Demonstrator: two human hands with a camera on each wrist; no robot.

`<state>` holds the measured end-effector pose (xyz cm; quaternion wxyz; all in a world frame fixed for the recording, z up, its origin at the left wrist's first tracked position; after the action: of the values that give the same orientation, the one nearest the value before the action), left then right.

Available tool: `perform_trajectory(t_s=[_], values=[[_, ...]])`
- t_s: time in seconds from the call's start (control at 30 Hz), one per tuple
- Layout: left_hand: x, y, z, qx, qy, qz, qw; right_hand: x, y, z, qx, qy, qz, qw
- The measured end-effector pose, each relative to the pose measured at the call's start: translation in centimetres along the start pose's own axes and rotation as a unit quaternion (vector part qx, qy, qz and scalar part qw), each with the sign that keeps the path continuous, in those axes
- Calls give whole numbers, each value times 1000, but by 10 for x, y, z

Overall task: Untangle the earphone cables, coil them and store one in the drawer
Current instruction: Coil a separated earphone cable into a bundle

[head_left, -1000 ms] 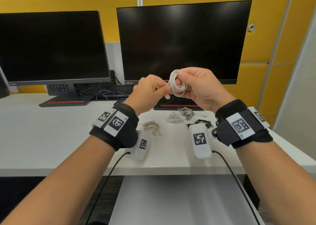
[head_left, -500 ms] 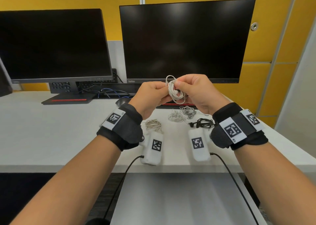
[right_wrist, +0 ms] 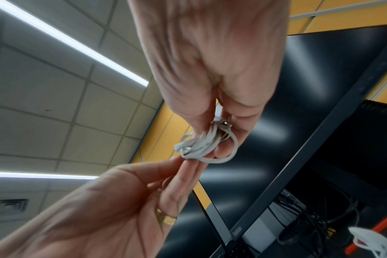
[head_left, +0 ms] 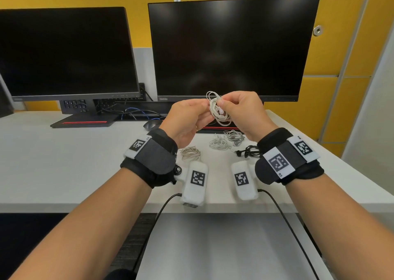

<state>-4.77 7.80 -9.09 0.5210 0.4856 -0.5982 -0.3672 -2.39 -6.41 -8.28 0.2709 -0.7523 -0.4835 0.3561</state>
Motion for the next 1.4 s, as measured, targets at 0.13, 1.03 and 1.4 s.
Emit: perform_trajectory(t_s=[0.13,1.03,1.4], values=[[5,1,1,53,5,-93,994,3,2,0,-7,11,26,1000],[9,12,-2,312,28,-360,879,0,16,2,187,-15,-182,965],[15,10,3,247,-19,-458,854,-10,8,6,167,19,-144,975]])
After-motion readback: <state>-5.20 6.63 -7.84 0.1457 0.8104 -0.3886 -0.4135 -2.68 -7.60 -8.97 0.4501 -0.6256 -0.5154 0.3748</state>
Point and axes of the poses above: each hand's wrist, its own z-axis away from the middle knuckle, its own x-axis out of the palm, y = z × x, the point moved 3 cm from there along -z, towards the middle knuckle, and after that the axes turned 6 degrees about y, right-handed, at the moved point
